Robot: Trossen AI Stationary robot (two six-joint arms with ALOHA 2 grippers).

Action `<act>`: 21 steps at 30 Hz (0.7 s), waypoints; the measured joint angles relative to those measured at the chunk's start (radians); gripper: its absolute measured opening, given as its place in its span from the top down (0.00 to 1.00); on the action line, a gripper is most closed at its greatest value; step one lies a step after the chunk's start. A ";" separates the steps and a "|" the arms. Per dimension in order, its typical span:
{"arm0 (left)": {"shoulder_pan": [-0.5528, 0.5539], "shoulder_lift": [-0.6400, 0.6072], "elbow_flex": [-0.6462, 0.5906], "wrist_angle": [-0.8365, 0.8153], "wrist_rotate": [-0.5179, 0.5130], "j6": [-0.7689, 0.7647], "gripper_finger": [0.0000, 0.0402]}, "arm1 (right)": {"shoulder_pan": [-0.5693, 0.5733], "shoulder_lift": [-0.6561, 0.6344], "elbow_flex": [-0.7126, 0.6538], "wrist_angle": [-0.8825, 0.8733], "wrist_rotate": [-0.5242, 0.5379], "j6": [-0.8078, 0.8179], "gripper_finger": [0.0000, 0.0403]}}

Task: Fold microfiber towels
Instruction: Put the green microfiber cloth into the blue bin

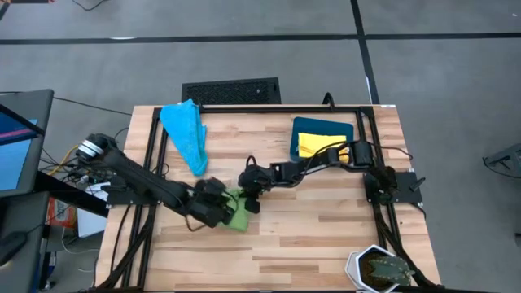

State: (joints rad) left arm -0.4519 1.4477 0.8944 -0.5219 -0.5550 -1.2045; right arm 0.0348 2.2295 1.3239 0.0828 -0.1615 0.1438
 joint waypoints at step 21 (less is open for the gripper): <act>0.008 -0.658 0.000 -0.425 -0.382 0.384 1.00 | -0.297 -0.219 0.057 -0.257 0.092 0.456 0.95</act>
State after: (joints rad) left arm -0.4438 0.7899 0.8940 -0.9474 -0.9374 -0.8205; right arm -0.2618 2.0107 1.3811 -0.1745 -0.0696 0.5996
